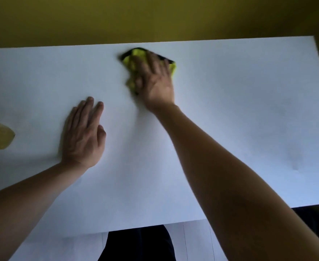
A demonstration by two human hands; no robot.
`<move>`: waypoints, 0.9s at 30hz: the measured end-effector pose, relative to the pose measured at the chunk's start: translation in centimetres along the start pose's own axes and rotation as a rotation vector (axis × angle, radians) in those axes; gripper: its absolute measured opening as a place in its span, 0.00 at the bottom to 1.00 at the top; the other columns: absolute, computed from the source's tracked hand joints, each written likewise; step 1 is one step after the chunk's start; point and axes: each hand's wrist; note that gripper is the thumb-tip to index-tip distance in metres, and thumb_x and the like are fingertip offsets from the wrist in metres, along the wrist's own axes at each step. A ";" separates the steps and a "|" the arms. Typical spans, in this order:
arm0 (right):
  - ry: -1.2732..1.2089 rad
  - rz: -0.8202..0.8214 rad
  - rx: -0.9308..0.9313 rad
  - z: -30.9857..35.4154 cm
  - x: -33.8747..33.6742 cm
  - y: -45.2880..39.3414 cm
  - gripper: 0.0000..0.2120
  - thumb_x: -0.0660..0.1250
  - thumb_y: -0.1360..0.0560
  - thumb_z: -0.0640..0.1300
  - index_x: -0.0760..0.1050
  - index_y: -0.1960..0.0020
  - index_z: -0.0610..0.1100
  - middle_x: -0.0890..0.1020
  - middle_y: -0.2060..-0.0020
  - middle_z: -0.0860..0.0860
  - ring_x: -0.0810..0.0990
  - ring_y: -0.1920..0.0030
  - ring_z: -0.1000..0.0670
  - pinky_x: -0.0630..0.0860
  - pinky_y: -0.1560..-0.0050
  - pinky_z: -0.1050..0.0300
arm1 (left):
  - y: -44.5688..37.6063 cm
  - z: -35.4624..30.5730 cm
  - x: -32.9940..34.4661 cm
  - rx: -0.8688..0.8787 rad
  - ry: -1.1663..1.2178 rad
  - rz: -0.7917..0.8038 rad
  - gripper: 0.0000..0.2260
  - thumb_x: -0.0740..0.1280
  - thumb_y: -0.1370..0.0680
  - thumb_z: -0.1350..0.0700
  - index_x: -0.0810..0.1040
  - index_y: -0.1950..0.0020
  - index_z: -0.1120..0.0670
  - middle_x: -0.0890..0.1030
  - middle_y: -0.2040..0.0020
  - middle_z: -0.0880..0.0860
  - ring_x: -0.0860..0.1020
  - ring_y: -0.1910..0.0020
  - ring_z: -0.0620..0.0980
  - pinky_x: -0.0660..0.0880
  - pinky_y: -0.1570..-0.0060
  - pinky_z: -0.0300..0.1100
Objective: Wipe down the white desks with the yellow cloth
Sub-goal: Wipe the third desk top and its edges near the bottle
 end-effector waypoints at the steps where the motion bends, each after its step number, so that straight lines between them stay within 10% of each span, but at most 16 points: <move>1: -0.012 -0.068 0.090 -2.4 -0.8 0.1 0.29 0.58 0.25 0.53 0.72 0.26 0.47 0.72 0.28 0.38 0.68 0.27 0.38 0.57 0.23 0.43 | -0.3 -0.4 -0.1 -0.038 0.010 -0.005 0.26 0.55 0.20 0.57 0.68 0.21 0.59 0.65 0.20 0.63 0.66 0.21 0.64 0.61 0.22 0.59; 10: 0.070 -0.161 0.490 -15.0 -7.4 0.9 0.27 0.56 0.21 0.48 0.67 0.23 0.47 0.66 0.24 0.41 0.63 0.24 0.39 0.52 0.22 0.43 | -6.2 -10.7 1.4 0.101 0.209 0.000 0.26 0.57 0.21 0.56 0.70 0.23 0.60 0.67 0.20 0.61 0.67 0.23 0.63 0.63 0.24 0.58; 21: 0.152 -0.021 0.147 -18.2 -8.7 -0.5 0.27 0.53 0.19 0.53 0.67 0.22 0.48 0.67 0.24 0.40 0.64 0.23 0.40 0.55 0.22 0.40 | -12.3 -25.1 5.2 0.244 0.204 0.091 0.28 0.61 0.23 0.56 0.70 0.23 0.62 0.71 0.23 0.63 0.70 0.23 0.62 0.63 0.21 0.56; 27: 0.062 0.075 0.046 -21.4 -9.3 -4.1 0.25 0.54 0.18 0.53 0.66 0.22 0.51 0.67 0.24 0.43 0.63 0.23 0.42 0.52 0.21 0.44 | -11.8 -27.1 6.1 0.177 0.054 0.149 0.30 0.49 0.18 0.51 0.57 0.16 0.61 0.58 0.16 0.60 0.57 0.17 0.58 0.53 0.18 0.55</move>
Point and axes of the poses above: each hand's wrist, its own y-axis away from the middle knuckle, its own x-axis out of the palm, z = x × y
